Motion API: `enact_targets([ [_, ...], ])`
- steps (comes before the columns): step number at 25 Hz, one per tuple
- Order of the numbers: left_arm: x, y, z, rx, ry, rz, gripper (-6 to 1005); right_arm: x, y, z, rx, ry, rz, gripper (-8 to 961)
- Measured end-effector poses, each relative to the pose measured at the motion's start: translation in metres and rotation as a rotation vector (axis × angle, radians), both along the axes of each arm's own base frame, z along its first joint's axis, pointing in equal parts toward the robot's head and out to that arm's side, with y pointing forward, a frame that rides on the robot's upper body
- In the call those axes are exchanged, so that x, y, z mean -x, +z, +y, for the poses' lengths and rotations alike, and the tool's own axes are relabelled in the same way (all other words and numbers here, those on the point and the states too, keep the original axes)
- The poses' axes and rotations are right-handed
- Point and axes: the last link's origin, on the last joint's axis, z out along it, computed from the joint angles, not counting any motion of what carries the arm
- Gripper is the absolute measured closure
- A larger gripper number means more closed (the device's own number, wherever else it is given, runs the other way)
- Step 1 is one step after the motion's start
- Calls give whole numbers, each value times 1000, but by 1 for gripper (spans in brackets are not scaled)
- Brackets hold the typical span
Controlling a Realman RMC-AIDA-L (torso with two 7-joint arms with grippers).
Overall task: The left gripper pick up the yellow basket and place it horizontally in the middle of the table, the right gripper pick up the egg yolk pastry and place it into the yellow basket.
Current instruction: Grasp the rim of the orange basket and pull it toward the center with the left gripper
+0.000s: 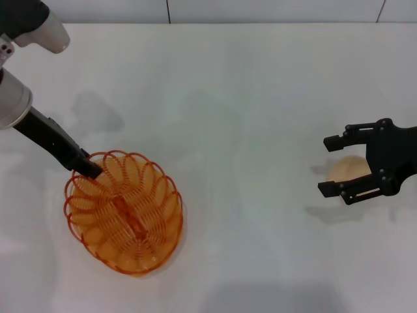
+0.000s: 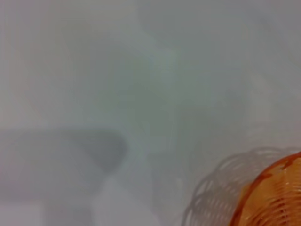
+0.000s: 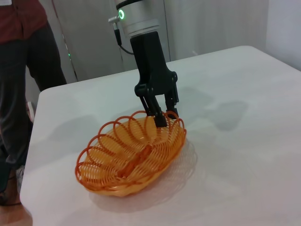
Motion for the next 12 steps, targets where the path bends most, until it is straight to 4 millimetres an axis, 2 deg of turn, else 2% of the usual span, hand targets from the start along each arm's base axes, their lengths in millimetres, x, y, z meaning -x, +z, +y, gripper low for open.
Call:
enact_targets([
  [12,-1,-3,3,-16,-10,0,615,2,0,1,0,7,0,97],
])
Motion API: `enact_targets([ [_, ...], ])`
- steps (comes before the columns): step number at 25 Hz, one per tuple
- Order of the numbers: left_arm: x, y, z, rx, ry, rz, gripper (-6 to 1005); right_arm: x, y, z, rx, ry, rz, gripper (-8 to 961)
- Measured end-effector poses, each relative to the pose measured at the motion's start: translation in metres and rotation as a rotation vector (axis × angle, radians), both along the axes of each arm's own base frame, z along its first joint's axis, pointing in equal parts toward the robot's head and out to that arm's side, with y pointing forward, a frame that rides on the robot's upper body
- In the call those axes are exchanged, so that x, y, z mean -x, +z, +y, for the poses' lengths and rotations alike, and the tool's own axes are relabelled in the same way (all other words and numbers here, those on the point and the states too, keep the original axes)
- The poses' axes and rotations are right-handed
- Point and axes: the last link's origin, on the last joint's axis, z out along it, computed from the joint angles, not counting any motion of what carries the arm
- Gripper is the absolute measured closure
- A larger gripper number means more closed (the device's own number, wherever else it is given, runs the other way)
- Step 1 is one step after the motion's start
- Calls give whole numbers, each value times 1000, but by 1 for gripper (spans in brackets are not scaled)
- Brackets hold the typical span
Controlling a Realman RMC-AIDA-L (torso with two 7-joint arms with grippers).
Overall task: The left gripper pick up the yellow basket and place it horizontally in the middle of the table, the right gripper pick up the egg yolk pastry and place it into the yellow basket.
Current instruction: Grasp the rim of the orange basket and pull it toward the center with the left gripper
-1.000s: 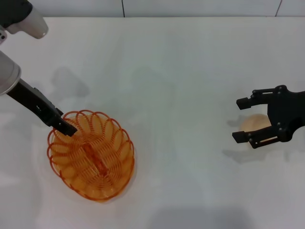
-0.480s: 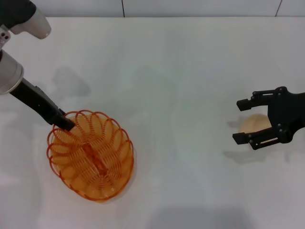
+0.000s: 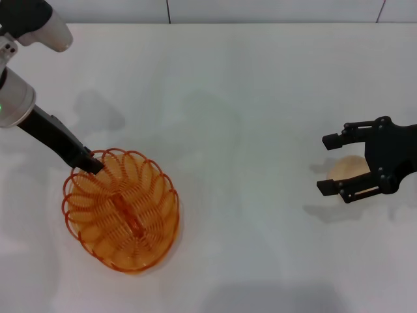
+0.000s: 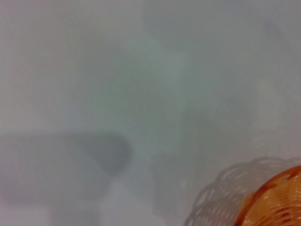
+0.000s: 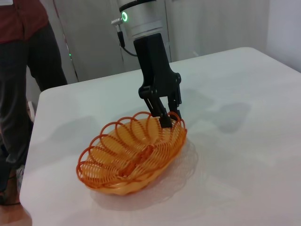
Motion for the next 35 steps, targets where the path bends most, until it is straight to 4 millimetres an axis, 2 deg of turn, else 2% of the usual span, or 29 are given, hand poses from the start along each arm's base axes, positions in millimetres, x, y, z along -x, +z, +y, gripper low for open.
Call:
enact_targets([
  [5,-1,-3,0,3,-7,3,685,1,0,0,-1,3,-1,97],
  [16,-5,-5,1,11,-21,1,705,1,1,0,-4,7,-2,97],
  [24,-5,-6,3,4,-42,1,865,1,1,0,-5,5,-2,97],
  [35,-12,-6,5,-9,-52,-48,894,-1,3,1,-12,0,-2,97],
])
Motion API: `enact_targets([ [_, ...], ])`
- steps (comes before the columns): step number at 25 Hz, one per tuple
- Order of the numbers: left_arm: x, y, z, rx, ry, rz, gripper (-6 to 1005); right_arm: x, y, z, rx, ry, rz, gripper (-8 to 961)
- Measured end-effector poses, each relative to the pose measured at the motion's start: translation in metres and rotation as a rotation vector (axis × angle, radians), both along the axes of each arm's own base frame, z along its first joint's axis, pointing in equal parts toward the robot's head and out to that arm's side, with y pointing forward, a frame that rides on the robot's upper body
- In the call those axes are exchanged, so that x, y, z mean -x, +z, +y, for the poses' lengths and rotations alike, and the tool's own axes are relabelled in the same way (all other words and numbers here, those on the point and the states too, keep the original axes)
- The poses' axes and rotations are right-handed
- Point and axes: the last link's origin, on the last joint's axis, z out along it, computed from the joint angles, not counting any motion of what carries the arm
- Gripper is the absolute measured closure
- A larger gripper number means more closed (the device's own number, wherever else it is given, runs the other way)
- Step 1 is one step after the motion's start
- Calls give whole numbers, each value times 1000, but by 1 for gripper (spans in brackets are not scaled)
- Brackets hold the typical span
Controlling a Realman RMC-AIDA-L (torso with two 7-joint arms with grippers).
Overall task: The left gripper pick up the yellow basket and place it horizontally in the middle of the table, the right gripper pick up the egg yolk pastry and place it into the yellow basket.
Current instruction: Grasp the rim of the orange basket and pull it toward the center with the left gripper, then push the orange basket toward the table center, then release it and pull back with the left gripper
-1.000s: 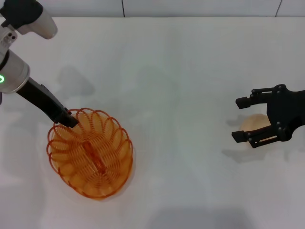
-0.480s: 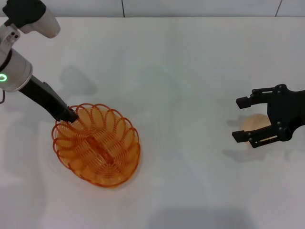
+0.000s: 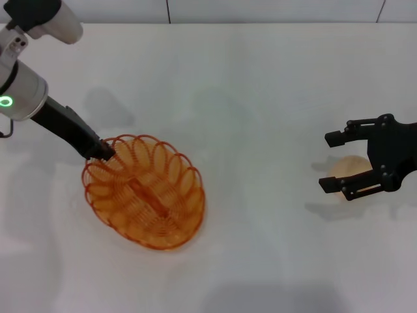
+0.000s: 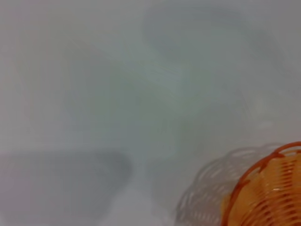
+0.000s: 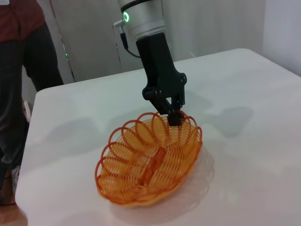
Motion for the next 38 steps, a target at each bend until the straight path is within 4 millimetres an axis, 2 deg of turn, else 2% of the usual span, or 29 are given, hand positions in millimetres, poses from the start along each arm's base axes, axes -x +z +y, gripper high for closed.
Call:
enact_targets([
  [11,-14,11,-8,-45,93,-63,923,2,0,1,0,4,-1,97],
  [21,-30,22,3,-189,218,-136,931,2,-1,1,3,3,1,98],
  [27,-40,19,7,-244,327,-232,931,2,-2,1,7,3,3,98],
  [38,-41,5,8,-269,566,-295,931,4,-1,1,8,10,1,98],
])
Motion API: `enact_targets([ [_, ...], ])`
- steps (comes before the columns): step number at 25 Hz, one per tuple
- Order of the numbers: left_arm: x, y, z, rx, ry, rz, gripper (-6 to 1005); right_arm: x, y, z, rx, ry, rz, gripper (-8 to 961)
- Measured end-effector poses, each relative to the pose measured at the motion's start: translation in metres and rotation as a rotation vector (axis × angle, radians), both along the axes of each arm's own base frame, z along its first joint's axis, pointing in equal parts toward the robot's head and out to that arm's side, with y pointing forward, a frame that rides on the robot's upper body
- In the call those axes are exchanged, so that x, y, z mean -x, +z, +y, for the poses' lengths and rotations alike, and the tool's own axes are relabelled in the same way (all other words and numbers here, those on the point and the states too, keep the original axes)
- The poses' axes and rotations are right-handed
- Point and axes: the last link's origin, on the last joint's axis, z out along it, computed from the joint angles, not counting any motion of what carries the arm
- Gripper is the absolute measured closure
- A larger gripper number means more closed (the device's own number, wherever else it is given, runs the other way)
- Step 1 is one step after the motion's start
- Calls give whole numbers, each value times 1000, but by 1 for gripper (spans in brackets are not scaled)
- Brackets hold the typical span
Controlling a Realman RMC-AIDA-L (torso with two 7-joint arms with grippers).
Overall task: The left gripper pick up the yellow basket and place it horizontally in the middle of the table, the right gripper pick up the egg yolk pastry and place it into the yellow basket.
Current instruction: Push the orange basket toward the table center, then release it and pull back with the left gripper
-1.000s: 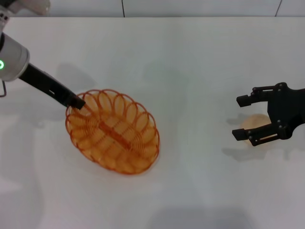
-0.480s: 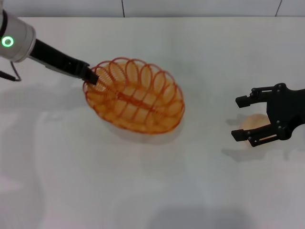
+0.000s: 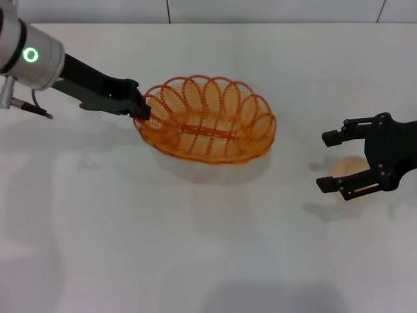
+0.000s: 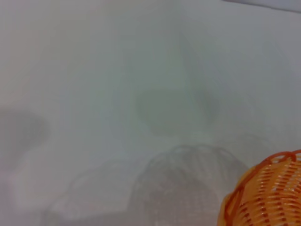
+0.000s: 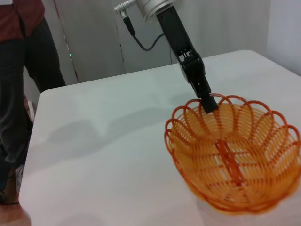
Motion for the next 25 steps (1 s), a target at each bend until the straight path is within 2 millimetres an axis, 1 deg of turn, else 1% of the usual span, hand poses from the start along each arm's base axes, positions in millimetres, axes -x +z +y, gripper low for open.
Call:
enact_targets([
  [5,-2,-14,0,16,37,-30,930,1,0,-1,10,9,-1,98],
  [9,-3,-29,-1,39,45,-37,930,2,0,-1,14,12,-1,98],
  [14,1,-44,-1,37,51,-26,930,2,-1,-3,24,15,0,98],
  [22,0,-53,3,9,60,-34,930,2,-1,-4,34,22,-1,98],
  [25,4,-58,2,6,74,-36,930,2,-1,-4,35,23,-1,98],
])
